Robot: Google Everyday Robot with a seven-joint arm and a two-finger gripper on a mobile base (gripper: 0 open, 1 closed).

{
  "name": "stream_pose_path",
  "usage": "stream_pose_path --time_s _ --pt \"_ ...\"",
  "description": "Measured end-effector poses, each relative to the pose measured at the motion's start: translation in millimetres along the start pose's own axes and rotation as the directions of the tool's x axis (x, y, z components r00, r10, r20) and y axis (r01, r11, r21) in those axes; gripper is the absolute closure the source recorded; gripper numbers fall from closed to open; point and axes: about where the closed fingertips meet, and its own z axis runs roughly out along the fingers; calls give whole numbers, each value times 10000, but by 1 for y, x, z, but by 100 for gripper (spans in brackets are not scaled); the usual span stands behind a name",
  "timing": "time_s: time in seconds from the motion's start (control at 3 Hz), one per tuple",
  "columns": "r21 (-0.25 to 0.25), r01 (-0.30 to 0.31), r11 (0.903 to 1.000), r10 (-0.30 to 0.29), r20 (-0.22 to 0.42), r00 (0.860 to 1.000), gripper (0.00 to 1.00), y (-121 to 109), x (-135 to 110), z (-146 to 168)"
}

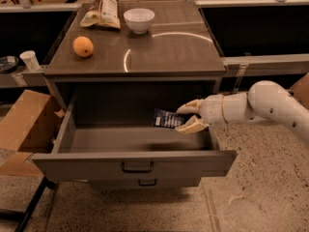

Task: Pick rxbar blueberry from top drawer and place on counter

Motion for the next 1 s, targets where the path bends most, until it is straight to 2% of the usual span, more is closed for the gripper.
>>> stream_pose_path --time_s 0.33,0.67,1.0 --pt "179 291 9994 -292 66 9996 100 -18 -17 -5" --pt "958 1328 9865 -1353 194 9906 100 -78 -84 -41" --pt "1625 1916 9679 -1994 332 9794 100 -115 -127 -69"
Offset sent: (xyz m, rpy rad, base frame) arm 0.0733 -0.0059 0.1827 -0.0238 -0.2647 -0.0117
